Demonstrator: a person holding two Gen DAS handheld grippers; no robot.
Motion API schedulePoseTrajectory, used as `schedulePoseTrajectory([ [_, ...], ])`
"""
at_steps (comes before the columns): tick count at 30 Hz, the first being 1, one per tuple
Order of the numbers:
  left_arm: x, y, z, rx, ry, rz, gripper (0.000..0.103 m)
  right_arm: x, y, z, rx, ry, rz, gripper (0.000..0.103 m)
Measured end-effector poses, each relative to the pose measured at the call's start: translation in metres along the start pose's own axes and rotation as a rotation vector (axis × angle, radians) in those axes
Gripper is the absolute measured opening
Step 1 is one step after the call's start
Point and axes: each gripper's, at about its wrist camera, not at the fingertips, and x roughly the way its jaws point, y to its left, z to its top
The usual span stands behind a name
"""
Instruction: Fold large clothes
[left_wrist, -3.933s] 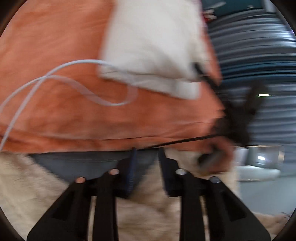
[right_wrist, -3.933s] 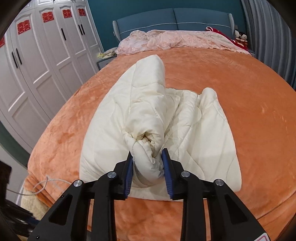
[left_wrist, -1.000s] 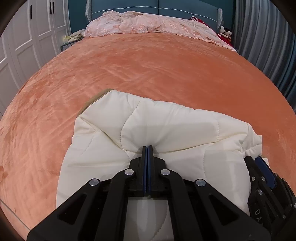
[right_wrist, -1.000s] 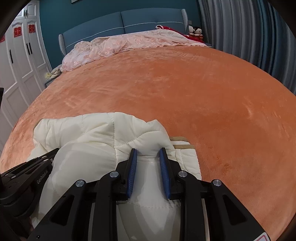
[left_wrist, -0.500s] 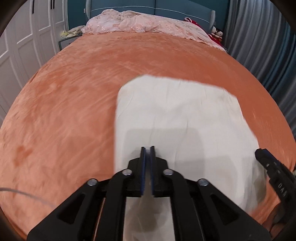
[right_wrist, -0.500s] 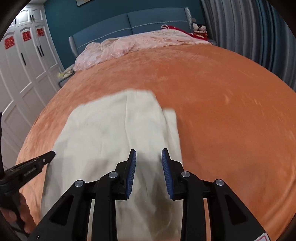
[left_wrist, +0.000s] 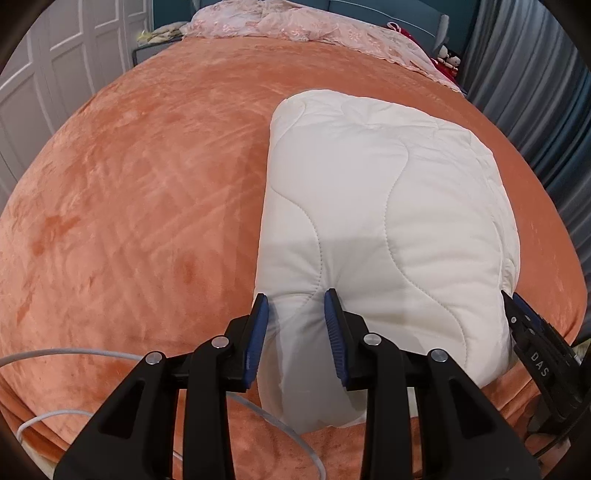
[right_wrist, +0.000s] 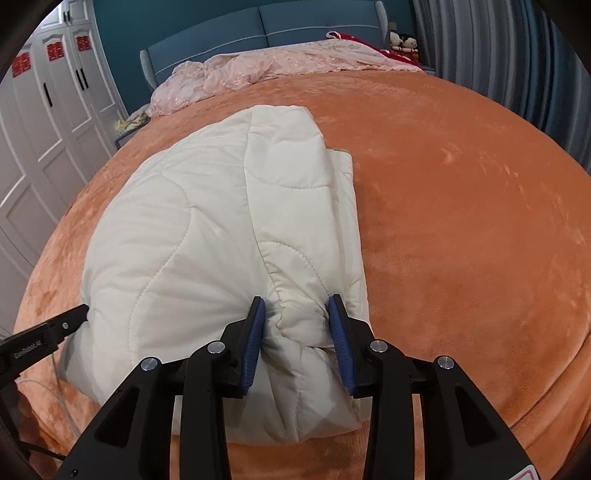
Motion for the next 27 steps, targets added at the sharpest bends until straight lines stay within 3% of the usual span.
schedulePoseTrajectory([
  [1, -0.003, 0.003, 0.002, -0.015, 0.014, -0.010, 0.030, -0.006, 0.001, 0.002, 0.003, 0.005, -0.005, 0.037],
  [3, -0.008, 0.007, 0.006, -0.038, 0.034, -0.025, 0.037, -0.021, -0.002, 0.009, 0.029, -0.008, -0.032, 0.059],
  [4, -0.012, 0.009, 0.008, -0.053, 0.049, -0.026, 0.040, -0.027, -0.006, 0.011, 0.046, -0.020, -0.036, 0.062],
  [6, -0.017, 0.012, 0.011, -0.081, 0.063, -0.039, 0.058, -0.034, -0.011, 0.013, 0.079, -0.032, -0.030, 0.066],
  [9, -0.021, 0.015, 0.016, -0.122, 0.070, -0.044, 0.085, -0.024, -0.018, 0.017, 0.121, 0.019, -0.002, 0.069],
  [15, -0.004, 0.013, 0.021, -0.128, 0.137, -0.068, 0.094, -0.001, -0.029, 0.009, 0.224, 0.091, 0.059, 0.085],
  [18, 0.005, 0.013, 0.021, -0.155, 0.152, -0.092, 0.098, 0.009, -0.036, 0.005, 0.283, 0.118, 0.108, 0.086],
  [27, 0.032, 0.010, 0.027, -0.198, 0.170, -0.138, 0.098, 0.030, -0.040, -0.004, 0.373, 0.149, 0.185, 0.093],
])
